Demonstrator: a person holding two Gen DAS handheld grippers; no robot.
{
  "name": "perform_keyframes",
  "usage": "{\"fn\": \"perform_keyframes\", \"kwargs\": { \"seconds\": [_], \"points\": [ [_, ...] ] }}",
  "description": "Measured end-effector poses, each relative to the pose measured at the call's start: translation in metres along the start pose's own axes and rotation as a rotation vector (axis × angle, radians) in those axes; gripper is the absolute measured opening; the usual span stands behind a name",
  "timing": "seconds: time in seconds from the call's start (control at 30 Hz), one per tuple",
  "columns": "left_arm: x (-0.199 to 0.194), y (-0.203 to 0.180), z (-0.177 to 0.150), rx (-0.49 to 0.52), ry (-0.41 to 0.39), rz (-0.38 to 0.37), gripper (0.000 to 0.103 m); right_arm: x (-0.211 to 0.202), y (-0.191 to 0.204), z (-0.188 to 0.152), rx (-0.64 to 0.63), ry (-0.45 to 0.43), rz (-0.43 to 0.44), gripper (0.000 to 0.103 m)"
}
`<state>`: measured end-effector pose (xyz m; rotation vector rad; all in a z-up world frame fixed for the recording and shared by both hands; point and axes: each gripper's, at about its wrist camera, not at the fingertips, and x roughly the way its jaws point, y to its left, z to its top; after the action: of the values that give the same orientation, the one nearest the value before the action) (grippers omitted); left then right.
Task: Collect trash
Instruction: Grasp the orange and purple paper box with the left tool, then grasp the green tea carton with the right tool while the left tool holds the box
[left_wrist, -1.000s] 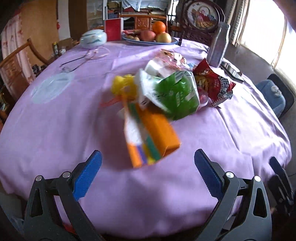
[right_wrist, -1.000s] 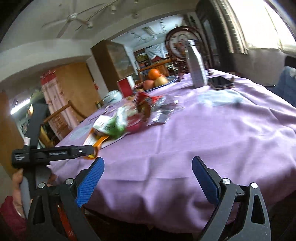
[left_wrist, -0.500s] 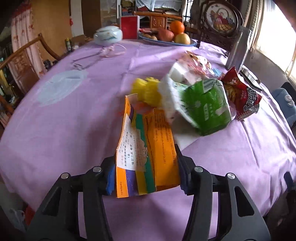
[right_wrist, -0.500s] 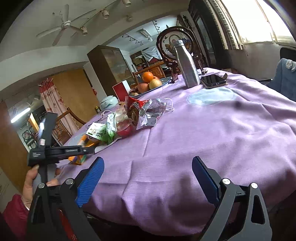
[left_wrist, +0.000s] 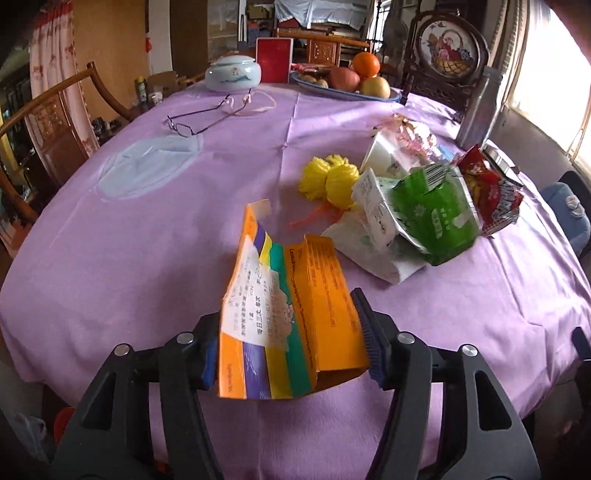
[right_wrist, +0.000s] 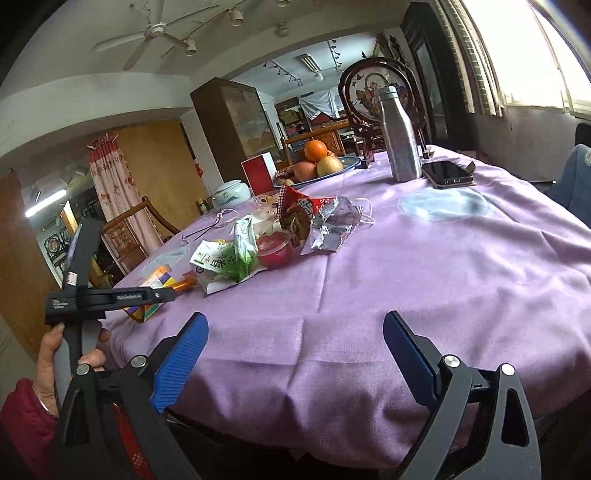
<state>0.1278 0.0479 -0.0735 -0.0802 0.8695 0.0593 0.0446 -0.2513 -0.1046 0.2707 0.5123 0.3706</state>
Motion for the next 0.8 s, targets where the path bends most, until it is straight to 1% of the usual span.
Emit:
{"fn": "perform_keyframes", "kwargs": {
  "seconds": [0.13, 0.2, 0.37, 0.47, 0.57, 0.67, 0.8],
  "points": [
    [0.003, 0.002, -0.007, 0.006, -0.018, 0.02, 0.06, 0.004, -0.003, 0.003, 0.022, 0.018, 0.003, 0.094],
    [0.0, 0.006, -0.008, -0.001, -0.034, 0.011, 0.052, 0.007, -0.002, 0.004, 0.03, 0.032, 0.008, 0.094],
    [-0.022, 0.025, -0.006, -0.057, -0.087, -0.045, 0.049, 0.016, 0.013, 0.008, 0.003, 0.05, 0.035, 0.093],
    [-0.038, 0.036, -0.006, -0.067, -0.128, -0.055, 0.049, 0.024, 0.027, 0.017, -0.031, 0.049, 0.058, 0.092],
    [-0.044, 0.045, -0.007, -0.078, -0.135, -0.068, 0.049, 0.04, 0.044, 0.031, -0.062, 0.062, 0.08, 0.092],
    [-0.042, 0.055, -0.011, -0.093, -0.132, -0.057, 0.049, 0.062, 0.059, 0.047, -0.086, 0.091, 0.095, 0.092],
    [-0.038, 0.07, -0.015, -0.135, -0.13, -0.079, 0.049, 0.09, 0.072, 0.068, -0.11, 0.132, 0.082, 0.087]
  ]
}}
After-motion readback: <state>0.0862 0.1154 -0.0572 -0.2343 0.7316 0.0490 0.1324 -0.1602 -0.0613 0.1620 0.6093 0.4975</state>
